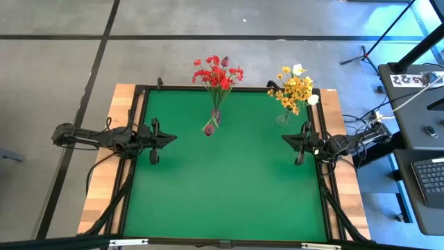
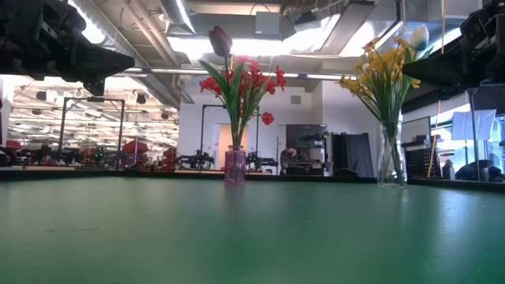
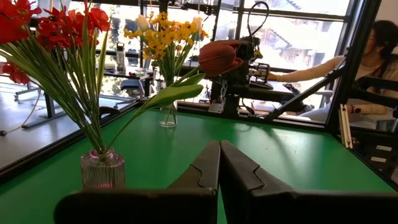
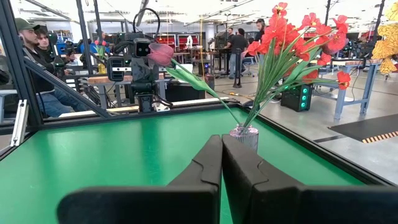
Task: Sort flowers into vase by color
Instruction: Return to Home Position
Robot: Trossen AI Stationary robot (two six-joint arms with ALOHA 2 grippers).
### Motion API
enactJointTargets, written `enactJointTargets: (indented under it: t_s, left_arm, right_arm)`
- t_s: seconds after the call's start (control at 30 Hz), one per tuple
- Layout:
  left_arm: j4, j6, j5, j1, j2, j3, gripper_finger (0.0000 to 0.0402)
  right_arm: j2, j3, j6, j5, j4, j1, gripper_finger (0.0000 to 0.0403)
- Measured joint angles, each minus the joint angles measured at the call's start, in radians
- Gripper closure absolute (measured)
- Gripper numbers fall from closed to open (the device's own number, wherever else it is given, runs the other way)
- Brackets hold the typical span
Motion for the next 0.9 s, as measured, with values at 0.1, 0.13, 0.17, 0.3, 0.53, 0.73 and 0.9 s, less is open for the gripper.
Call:
enactJointTargets:
  t_s: [0.1, 0.13, 0.17, 0.3, 0.53, 0.73, 0.9]
  left_arm:
    - [0.000, 0.000, 0.000, 0.000, 0.000, 0.000, 0.0401]
    - [0.000, 0.000, 0.000, 0.000, 0.000, 0.000, 0.0401]
    - [0.000, 0.000, 0.000, 0.000, 0.000, 0.000, 0.0401]
    - [0.000, 0.000, 0.000, 0.000, 0.000, 0.000, 0.0401]
    - [0.000, 0.000, 0.000, 0.000, 0.000, 0.000, 0.0401]
    - [0.000, 0.000, 0.000, 0.000, 0.000, 0.000, 0.0401]
    - [0.000, 0.000, 0.000, 0.000, 0.000, 0.000, 0.0401]
  right_arm:
    - [0.000, 0.000, 0.000, 0.000, 0.000, 0.000, 0.0391]
    - [0.000, 0.000, 0.000, 0.000, 0.000, 0.000, 0.0391]
    - [0.000, 0.000, 0.000, 0.000, 0.000, 0.000, 0.0391]
    - [0.000, 0.000, 0.000, 0.000, 0.000, 0.000, 0.0391]
    - [0.000, 0.000, 0.000, 0.000, 0.000, 0.000, 0.0391]
    - [0.000, 0.000, 0.000, 0.000, 0.000, 0.000, 0.0391]
    - [0.000, 0.000, 0.000, 0.000, 0.000, 0.000, 0.0391]
